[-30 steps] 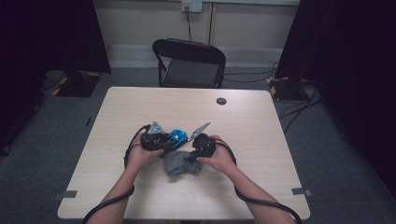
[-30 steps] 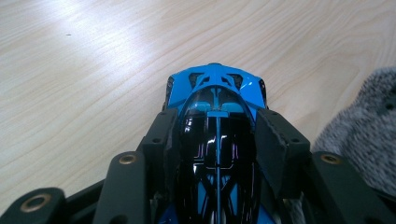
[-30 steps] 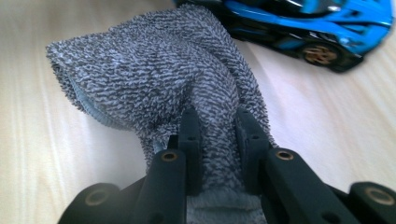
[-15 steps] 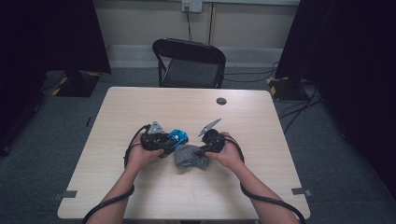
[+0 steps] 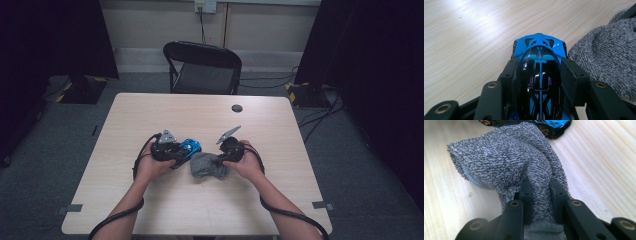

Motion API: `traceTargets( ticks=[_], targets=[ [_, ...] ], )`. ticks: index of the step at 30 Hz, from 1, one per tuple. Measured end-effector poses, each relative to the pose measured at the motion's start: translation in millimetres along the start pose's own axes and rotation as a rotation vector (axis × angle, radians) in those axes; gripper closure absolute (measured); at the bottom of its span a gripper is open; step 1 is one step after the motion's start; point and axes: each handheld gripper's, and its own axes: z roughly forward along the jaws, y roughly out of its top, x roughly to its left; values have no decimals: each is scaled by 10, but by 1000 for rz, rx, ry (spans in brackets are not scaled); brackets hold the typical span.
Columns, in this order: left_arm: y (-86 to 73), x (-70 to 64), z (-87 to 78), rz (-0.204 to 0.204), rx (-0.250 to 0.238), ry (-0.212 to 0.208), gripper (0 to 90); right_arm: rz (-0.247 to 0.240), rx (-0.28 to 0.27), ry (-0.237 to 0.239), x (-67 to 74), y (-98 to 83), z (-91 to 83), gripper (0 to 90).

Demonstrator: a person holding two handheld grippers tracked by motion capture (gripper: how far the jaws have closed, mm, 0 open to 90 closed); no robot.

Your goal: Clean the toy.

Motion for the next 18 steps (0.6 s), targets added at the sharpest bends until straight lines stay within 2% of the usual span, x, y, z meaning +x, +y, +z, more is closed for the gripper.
traceTargets(
  ticks=[7,12,18],
  targets=[
    [2,-4,2,-1,-1,1,513,21,-3,-11,-58,-51,-47,754],
    [3,-10,2,0,0,5,513,34,-7,-46,-84,-90,-87,754],
    [3,1,0,-2,1,1,513,49,-18,-53,-109,-146,-173,753]
  ],
)
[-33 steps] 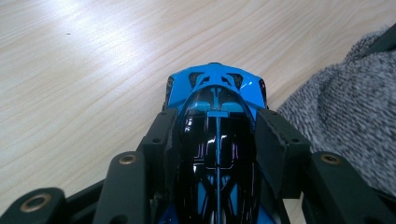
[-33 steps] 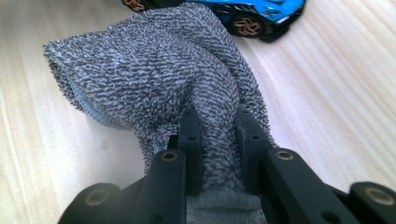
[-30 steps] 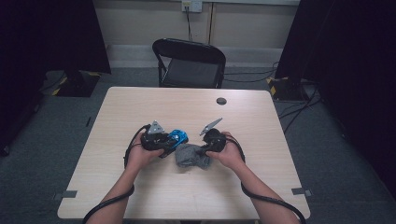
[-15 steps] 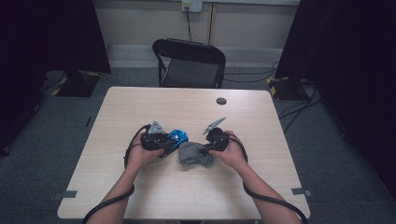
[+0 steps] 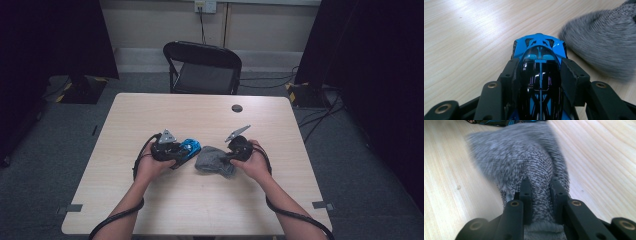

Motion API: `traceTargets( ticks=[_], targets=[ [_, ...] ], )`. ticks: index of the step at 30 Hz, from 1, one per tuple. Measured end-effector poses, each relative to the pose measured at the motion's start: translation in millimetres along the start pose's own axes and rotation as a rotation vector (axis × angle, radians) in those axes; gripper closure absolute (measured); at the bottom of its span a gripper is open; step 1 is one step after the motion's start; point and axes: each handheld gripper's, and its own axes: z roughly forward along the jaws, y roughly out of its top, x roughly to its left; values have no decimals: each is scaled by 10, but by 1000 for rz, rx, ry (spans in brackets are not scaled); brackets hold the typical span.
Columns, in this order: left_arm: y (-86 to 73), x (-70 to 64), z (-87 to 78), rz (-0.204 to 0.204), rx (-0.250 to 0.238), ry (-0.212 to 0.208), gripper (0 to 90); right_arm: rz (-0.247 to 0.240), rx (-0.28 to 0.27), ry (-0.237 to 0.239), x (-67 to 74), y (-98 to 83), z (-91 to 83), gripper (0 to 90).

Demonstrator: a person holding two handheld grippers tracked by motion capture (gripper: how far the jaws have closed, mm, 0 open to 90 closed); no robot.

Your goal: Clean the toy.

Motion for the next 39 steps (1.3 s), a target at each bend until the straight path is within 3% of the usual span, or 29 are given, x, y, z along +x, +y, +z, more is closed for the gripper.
traceTargets(
  ticks=[9,18,27,32,34,39],
  targets=[
    [13,-2,8,-4,5,0,509,-44,-21,45,155,-60,-138,752],
    [42,-35,0,-21,8,-16,386,-95,-1,95,398,-94,-40,746],
    [35,-141,-220,72,-51,-100,358,-124,-13,106,473,-134,16,697],
    [32,-291,-275,96,-93,-183,344,-124,-28,96,490,-129,-24,550],
    [48,-354,-268,128,-98,-213,339,-117,-41,82,479,-124,-72,500],
    [121,-506,-179,184,-92,-252,339,-86,-108,54,382,-129,-204,396]
  ],
)
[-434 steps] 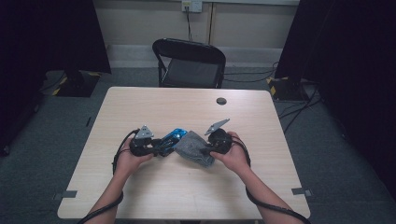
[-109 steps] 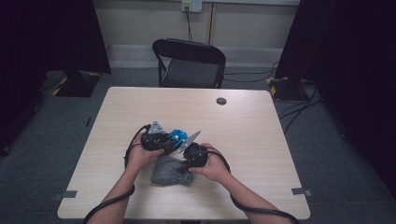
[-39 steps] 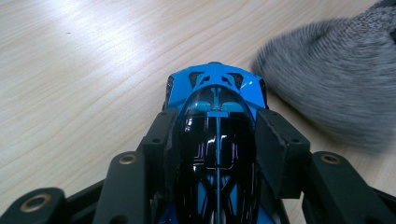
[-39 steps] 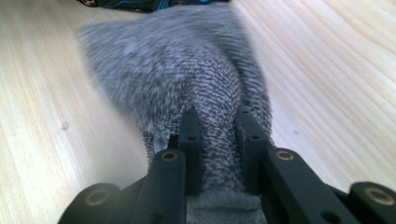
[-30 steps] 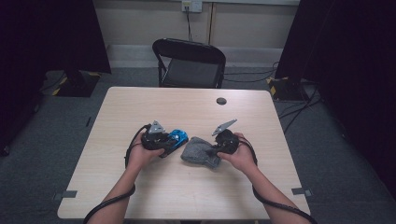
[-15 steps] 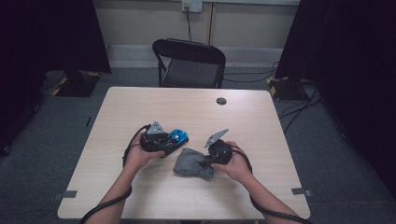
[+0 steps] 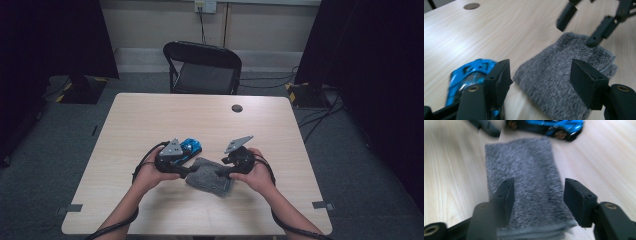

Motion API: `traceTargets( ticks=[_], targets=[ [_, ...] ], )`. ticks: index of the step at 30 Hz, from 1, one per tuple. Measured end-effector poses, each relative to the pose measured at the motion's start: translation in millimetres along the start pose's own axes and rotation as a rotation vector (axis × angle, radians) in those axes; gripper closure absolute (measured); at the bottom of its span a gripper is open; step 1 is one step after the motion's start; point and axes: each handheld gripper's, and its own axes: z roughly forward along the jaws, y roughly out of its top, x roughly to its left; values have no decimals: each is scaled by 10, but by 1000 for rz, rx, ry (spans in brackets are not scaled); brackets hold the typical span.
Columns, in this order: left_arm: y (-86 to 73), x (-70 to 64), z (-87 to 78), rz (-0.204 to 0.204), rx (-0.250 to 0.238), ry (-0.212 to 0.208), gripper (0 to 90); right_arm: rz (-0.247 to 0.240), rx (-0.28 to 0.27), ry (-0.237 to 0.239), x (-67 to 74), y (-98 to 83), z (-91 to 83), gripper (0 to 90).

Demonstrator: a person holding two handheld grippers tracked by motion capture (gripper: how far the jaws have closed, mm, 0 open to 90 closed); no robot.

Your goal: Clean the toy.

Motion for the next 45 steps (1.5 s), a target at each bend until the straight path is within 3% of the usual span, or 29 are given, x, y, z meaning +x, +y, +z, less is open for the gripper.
traceTargets(
  ticks=[2,9,12,17,21,23,26,31,38,45],
  targets=[
    [14,-38,88,29,16,-24,351,11,-29,-13,-46,-26,-35,359],
    [-57,-103,325,49,79,-66,374,39,-29,-15,-142,-109,-42,334],
    [-75,-137,405,70,136,-73,375,51,-32,-17,-175,-137,-46,329],
    [-96,-162,447,83,168,-67,387,50,-41,-35,-205,-148,-78,328],
    [-81,-196,445,88,191,-68,468,52,-47,-56,-236,-120,-80,322],
    [-75,-214,437,82,196,-83,582,59,-49,-66,-261,-83,-62,322],
    [-63,-217,417,30,208,-79,726,67,-52,-65,-288,-34,-23,320],
    [-72,-194,328,-114,178,-90,775,67,-53,-63,-309,67,56,318],
    [-157,-151,37,-156,130,-72,783,47,-56,-61,-308,223,152,303],
    [-247,-172,-192,-168,140,-70,781,47,-65,-53,-305,374,275,284]
  ],
)
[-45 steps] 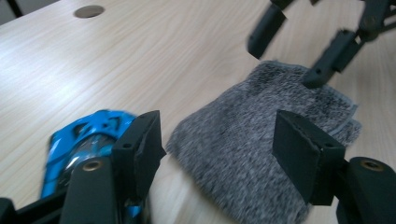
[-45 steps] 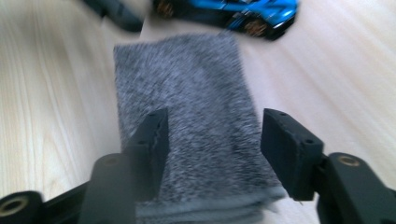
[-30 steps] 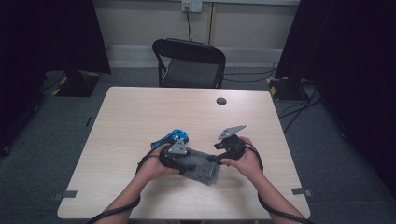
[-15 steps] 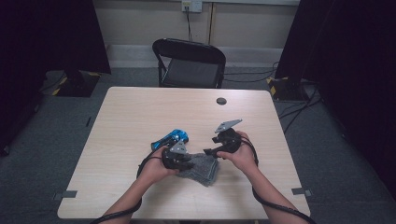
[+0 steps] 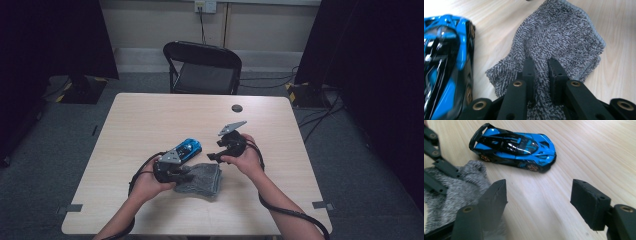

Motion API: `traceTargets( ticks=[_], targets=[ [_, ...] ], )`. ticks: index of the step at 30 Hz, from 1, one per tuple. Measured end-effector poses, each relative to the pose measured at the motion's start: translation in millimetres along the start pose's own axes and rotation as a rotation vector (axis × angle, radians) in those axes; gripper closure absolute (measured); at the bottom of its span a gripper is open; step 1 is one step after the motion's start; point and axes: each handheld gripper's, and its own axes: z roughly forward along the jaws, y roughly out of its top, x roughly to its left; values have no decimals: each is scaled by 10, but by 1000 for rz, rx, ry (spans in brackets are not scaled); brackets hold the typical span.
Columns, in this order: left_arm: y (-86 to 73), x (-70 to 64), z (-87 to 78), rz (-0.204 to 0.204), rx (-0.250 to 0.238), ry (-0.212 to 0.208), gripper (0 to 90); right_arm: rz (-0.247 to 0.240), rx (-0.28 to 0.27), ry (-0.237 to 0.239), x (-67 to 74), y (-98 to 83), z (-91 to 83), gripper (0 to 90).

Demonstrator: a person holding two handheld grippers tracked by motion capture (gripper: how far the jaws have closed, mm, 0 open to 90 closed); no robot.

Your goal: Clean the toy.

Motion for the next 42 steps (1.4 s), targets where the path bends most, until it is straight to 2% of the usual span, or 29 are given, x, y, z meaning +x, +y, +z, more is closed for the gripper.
traceTargets(
  ticks=[12,15,20,22,24,27,33,36,39,42],
  targets=[
    [-236,72,-257,-37,5,36,779,-10,6,17,93,271,364,217],
    [-276,98,-277,-48,8,45,778,-10,2,13,127,353,497,201],
    [-310,120,-276,-58,12,39,778,-11,11,33,223,443,702,181],
    [-313,123,-271,-60,13,33,776,-15,-13,37,264,477,752,184],
    [-312,128,-273,-59,11,30,776,-7,-6,42,294,510,812,173],
    [-310,138,-283,-65,7,30,775,-29,19,34,332,546,892,175],
    [-323,157,-312,-70,8,28,775,-52,25,37,379,575,984,174],
    [-342,179,-320,-86,5,28,772,-60,28,41,374,582,1016,174],
    [-358,201,-337,-91,12,35,772,-95,38,32,379,558,1042,143],
    [-364,215,-348,-93,14,41,770,-83,23,30,377,542,1058,124]
  ],
)
